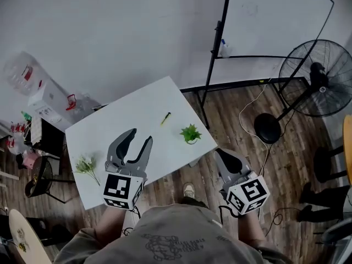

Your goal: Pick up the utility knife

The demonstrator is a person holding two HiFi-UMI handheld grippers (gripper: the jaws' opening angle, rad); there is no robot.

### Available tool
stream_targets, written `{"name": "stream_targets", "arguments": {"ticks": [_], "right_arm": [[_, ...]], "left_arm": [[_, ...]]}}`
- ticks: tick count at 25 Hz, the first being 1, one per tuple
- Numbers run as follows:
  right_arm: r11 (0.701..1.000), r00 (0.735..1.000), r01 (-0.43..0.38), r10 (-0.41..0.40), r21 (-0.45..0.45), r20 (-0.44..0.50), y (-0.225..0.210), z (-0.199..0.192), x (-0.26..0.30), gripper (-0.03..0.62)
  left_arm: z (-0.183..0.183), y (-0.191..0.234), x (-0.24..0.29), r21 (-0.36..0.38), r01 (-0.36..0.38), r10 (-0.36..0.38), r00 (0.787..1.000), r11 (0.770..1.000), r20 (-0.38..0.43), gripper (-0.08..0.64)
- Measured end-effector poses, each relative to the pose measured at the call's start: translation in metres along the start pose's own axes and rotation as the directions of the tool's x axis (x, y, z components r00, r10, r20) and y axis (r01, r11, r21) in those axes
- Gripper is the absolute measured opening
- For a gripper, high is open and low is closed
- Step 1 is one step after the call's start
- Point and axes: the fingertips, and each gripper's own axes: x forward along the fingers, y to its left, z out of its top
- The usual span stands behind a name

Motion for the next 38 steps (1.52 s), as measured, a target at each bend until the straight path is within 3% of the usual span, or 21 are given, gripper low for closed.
{"name": "stream_targets", "arguments": {"ticks": [7,19,29,38], "right_arm": [[0.998,0.998,-0.068,0.068,-0.003,0.000,-0.052,0.013,0.040,0.029],[0.989,0.989,-0.145,0.145,-0.029,-0.016,-0.069,0.024,0.083,0.029],[0.996,0.996,-0.089,0.089,0.007,-0.009,-0.061,0.035,0.099,0.029],[0.999,0.999,-0.031,0.032,0.037,-0.037,-0.056,0.027,0.111,0.029]], "left_arm": [[0.001,-0.002,0.055,-0.027,-0.046,0.045,0.999,0.999,-0.028,0.178],[-0.015,0.015,0.082,-0.076,-0.093,0.087,0.993,0.993,-0.080,0.178],[-0.013,0.036,0.087,-0.069,-0.028,0.021,0.995,0.997,-0.093,0.178],[-0.033,0.051,0.099,-0.086,0.026,-0.037,0.991,0.996,-0.128,0.175]]}}
